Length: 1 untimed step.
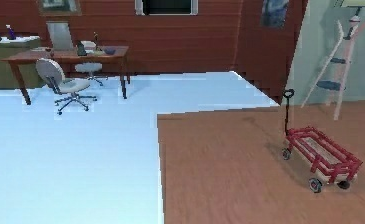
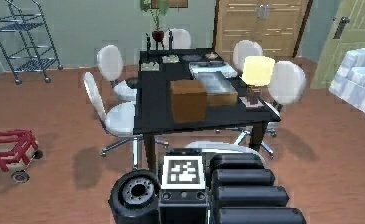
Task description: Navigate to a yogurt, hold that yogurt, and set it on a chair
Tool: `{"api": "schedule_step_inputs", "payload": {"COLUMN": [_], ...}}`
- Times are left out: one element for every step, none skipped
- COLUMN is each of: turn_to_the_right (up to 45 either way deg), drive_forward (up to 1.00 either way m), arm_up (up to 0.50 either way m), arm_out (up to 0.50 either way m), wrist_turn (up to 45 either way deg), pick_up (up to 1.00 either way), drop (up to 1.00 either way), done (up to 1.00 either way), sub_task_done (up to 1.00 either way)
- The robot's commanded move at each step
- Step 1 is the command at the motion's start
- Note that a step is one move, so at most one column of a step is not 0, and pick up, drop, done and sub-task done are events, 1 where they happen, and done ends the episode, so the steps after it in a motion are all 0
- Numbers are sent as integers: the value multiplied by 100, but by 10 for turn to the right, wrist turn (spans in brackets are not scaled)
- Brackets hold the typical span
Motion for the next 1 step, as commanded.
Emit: {"api": "schedule_step_inputs", "payload": {"turn_to_the_right": [420], "drive_forward": [0], "arm_up": [0], "arm_out": [0], "wrist_turn": [0], "pick_up": [0], "drop": [0], "done": [0], "sub_task_done": [0]}}
